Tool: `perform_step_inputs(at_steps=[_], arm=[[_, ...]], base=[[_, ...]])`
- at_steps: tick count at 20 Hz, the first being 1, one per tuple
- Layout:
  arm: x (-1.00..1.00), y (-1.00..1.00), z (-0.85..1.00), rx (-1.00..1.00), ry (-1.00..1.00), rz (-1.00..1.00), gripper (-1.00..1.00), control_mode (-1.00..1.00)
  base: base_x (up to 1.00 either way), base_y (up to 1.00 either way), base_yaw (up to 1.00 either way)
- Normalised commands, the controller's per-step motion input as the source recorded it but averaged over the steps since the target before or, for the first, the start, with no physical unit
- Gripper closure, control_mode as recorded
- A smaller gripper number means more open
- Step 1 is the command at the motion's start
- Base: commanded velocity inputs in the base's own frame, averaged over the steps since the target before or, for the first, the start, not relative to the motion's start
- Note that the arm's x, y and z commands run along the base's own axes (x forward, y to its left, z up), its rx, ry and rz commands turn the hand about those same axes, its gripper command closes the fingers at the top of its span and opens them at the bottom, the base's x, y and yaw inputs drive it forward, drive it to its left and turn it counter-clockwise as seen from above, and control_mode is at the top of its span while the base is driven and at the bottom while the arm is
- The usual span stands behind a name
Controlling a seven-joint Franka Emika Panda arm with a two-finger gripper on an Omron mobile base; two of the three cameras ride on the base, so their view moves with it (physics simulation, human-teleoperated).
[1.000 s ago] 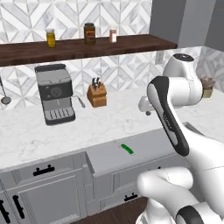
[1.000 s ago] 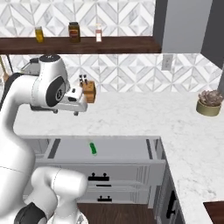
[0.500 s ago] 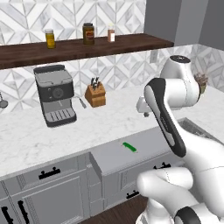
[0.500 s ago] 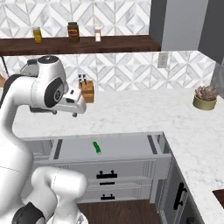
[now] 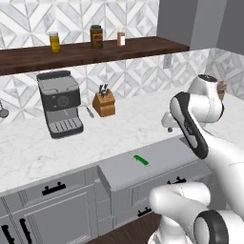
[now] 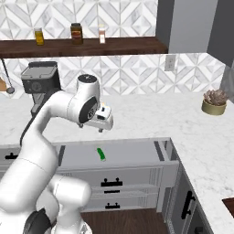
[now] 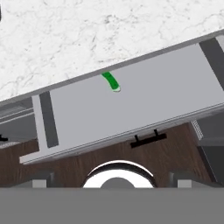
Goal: Pick up the knife from the drawer and place it on the cutting board. Then place the meat from the plate to the cutting board.
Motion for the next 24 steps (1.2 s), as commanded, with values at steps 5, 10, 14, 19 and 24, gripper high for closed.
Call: perform_step_inputs(at_steps=[5,10,14,19,24], arm=[[0.78,-0.32,-0.81,0.01,0.03,0.02,-1.00,-1.00],[0.91,-0.10,-0.97,-0.08,0.00,0.08,-1.00,-1.00],[0.59,0.00,-1.00,-0.09,0.00,0.02,-1.00,-1.00],[0.48,-0.01,-0.86,-0.01,0.00,0.03,-1.00,-1.00],[0.20,-0.03,-0.69,0.00,0.01,0.08,-1.00,-1.00]], base=[[0.00,0.00,0.00],[0.00,0.00,0.00],[0.00,0.00,0.00],[0.00,0.00,0.00],[0.00,0.00,0.00]])
